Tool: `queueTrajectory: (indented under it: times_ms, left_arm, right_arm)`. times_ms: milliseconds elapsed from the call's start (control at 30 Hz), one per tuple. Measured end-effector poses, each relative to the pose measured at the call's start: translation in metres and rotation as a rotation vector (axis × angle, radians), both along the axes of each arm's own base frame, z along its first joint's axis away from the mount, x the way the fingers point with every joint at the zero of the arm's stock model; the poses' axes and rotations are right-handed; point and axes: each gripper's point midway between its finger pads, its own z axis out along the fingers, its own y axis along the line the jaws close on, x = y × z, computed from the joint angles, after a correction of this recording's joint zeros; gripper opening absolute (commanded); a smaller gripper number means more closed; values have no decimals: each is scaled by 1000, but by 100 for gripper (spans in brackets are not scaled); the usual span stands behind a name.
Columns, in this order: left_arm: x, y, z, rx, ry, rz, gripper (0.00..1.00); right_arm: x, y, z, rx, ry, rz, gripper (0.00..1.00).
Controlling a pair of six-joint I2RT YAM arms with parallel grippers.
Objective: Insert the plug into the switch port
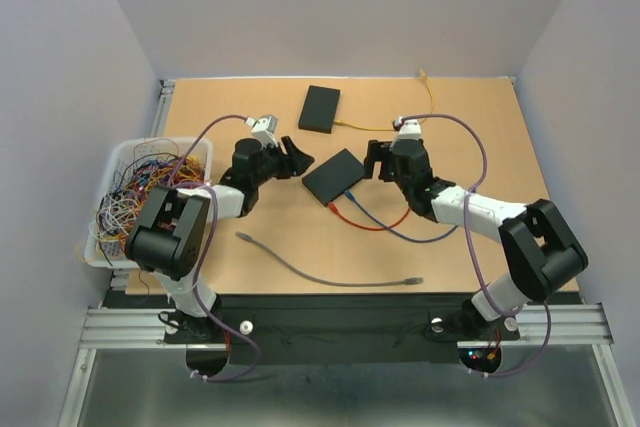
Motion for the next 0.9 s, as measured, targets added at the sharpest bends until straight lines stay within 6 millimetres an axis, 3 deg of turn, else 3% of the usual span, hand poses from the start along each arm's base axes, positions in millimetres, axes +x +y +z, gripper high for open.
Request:
queueTrajectory:
  times_ms: [100,300,467,667,900]
  left_arm:
    - [-24,6,-14,57,56,71,65]
    - [-66,0,-29,145,109,118,65]
    - [-68,6,-34,171,120,165,65]
    - [-66,11,-45,196,141,197,65]
    - [-71,9,-71,228,206,195,65]
  right_arm:
    - [20,-9,-6,19,27,-27,92]
    - [50,5,-28,59,95,28,91]
    - [58,20,-56,68,159,82,90]
    - [68,40,-76,92,204,148,88]
    - [64,60,-83,138,223,248,84]
